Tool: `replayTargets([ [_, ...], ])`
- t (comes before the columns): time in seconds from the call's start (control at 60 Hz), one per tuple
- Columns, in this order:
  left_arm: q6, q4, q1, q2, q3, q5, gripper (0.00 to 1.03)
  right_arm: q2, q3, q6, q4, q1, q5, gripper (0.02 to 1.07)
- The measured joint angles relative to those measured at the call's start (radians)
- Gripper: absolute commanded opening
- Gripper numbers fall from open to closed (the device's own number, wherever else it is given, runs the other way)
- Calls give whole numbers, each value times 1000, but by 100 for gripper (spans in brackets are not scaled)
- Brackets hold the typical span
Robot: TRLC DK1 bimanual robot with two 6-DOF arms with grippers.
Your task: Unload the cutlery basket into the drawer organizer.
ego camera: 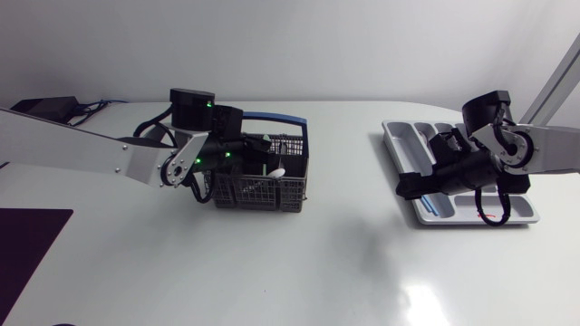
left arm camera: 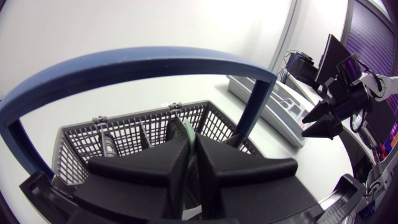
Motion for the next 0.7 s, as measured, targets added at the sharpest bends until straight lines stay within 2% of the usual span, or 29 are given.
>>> replayTargets([
  [0.2, 18, 55, -8, -101, -80, -3, 4, -1, -16, -1, -1, 13, 0, 102],
  [0.317, 85, 175, -79, -181, -173, -105, 4, -7, -16, -3, -1, 19, 0, 102],
  [0.383, 120, 202, -125, -225, -215, -139, 4, -17, -16, -3, -4, 23, 0, 102],
  [0.55, 150, 194, -169, -354, -240, -177, 4, -75, -27, -3, -7, 53, 0, 102],
  [0.7, 138, 76, -169, -486, -220, -179, 4, -145, -29, -3, -29, 85, -11, 102],
])
